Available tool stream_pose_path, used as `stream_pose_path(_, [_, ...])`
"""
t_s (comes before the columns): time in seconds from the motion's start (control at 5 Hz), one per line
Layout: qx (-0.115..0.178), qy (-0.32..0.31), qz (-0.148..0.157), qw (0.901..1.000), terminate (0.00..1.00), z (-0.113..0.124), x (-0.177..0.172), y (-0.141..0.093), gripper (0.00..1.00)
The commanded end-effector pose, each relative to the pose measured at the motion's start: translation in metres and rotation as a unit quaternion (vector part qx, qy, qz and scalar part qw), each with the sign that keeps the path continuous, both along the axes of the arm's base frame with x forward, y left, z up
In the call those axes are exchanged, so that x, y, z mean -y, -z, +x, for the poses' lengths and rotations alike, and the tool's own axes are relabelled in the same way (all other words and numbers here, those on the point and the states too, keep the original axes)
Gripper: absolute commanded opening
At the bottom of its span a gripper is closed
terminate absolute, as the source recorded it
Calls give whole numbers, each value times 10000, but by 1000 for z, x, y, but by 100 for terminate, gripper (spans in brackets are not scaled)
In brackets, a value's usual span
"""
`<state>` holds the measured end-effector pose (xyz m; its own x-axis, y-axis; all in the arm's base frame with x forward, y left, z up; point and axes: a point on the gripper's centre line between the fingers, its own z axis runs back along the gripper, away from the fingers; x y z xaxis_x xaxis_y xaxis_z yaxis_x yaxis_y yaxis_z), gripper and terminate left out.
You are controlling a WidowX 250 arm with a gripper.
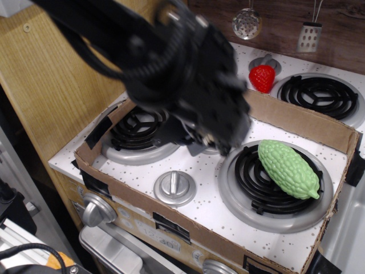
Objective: Right pepper shaker
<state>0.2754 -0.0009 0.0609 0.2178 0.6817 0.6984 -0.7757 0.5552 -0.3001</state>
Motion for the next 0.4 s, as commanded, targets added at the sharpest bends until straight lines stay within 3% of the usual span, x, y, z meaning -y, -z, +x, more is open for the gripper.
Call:
stream_pose_path(0.0, [577,132,1214,9908,0,11,15,-1,0])
stream_pose_path(0.2, [768,38,1879,9792,0,10,16,6,0])
